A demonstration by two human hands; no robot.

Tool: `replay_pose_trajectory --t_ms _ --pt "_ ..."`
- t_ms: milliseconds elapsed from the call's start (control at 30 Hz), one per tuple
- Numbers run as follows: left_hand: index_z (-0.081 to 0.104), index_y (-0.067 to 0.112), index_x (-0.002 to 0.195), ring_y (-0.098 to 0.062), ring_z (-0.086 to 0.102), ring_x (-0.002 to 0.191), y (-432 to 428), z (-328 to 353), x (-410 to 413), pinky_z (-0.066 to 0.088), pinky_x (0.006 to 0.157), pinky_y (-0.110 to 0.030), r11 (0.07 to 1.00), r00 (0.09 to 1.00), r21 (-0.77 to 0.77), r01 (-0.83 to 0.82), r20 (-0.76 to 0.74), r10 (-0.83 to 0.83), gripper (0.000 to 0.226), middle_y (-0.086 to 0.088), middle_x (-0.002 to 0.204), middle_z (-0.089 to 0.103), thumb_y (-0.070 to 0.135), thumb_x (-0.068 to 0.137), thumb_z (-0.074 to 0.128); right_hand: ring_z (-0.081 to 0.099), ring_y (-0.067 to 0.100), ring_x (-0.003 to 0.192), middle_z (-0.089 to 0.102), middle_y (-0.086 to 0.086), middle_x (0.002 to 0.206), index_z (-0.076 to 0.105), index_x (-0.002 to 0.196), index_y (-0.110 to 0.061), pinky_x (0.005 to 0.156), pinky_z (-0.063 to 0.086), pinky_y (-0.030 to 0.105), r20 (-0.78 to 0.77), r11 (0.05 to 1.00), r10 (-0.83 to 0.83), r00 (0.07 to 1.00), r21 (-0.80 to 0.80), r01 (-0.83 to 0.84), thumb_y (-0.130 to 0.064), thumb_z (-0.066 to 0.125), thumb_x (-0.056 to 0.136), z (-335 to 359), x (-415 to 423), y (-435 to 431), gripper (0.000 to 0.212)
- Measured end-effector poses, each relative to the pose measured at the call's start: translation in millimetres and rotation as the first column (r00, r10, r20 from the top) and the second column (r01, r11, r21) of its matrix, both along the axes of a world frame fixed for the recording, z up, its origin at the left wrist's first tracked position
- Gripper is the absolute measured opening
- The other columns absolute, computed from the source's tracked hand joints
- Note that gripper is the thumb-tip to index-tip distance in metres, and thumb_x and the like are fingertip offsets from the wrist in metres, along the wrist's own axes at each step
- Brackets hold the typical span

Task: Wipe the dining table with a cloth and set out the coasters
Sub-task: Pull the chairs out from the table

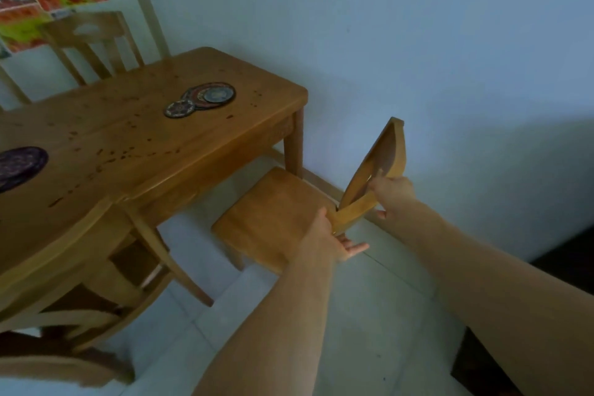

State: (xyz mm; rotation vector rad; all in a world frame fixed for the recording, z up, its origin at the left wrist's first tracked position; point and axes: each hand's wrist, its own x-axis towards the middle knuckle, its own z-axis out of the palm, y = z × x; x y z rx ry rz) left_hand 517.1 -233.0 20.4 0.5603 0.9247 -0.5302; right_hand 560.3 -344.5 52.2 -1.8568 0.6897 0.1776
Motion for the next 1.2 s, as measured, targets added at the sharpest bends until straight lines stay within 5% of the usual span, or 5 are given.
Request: replay_pose_trajectory --t_ms 200,333,467,667,1200 --pt "0.036 0.001 0.143 -0.046 0.044 0.130 7 -11 9 0.039 0.108 -0.056 0.993 0.992 0.001 -0.116 -0.041 0.116 0.053 -0.027 0.138 0.047 0.023 0.099 0.056 0.057 0.045 0.109 0.040 0.019 0.104 0.043 0.114 -0.005 0.088 0.054 0.053 -0.177 0.989 0.039 0.983 0.151 -0.012 -0.007 0.053 0.096 7 10 0 0.021" --pt "0.040 -0.001 0.139 -0.044 0.051 0.123 22 -12 2 0.044 0.105 -0.053 0.990 0.992 0.091 -0.109 -0.054 0.115 0.053 -0.029 0.122 0.053 0.024 0.097 0.059 0.055 0.042 0.119 0.050 0.026 0.130 0.049 0.124 0.000 0.098 0.048 0.050 -0.161 0.974 0.122 0.979 0.211 -0.086 -0.005 0.049 0.098 2 12 -2 0.027" --pt "0.044 0.003 0.125 -0.044 0.055 0.115 55 -11 -8 0.049 0.099 -0.053 0.967 0.974 0.159 -0.201 -0.075 0.215 0.040 -0.025 0.094 0.051 0.024 0.095 0.061 0.056 0.035 0.108 0.051 0.016 0.113 0.043 0.110 -0.007 0.084 0.051 0.045 -0.162 0.935 0.100 0.982 0.352 -0.037 -0.013 0.054 0.099 -20 18 9 0.016" --pt "0.043 0.011 0.130 -0.046 0.050 0.115 120 -11 -14 0.049 0.096 -0.059 0.920 0.945 0.235 -0.313 -0.019 0.327 0.048 -0.024 0.115 0.049 0.019 0.089 0.065 0.065 0.032 0.089 0.061 0.016 0.107 0.052 0.110 -0.003 0.056 0.058 0.044 -0.167 0.932 0.160 0.973 0.349 -0.093 -0.014 0.060 0.093 -53 28 53 0.021" --pt "0.036 0.020 0.141 -0.048 0.042 0.127 196 -18 69 0.046 0.100 -0.057 0.878 0.908 0.242 -0.413 0.040 0.417 0.053 -0.022 0.117 0.041 0.025 0.095 0.059 0.062 0.036 0.107 0.058 0.018 0.125 0.051 0.122 -0.004 0.061 0.058 0.047 -0.184 0.907 0.187 0.965 0.410 -0.097 -0.017 0.062 0.094 -55 121 134 0.033"
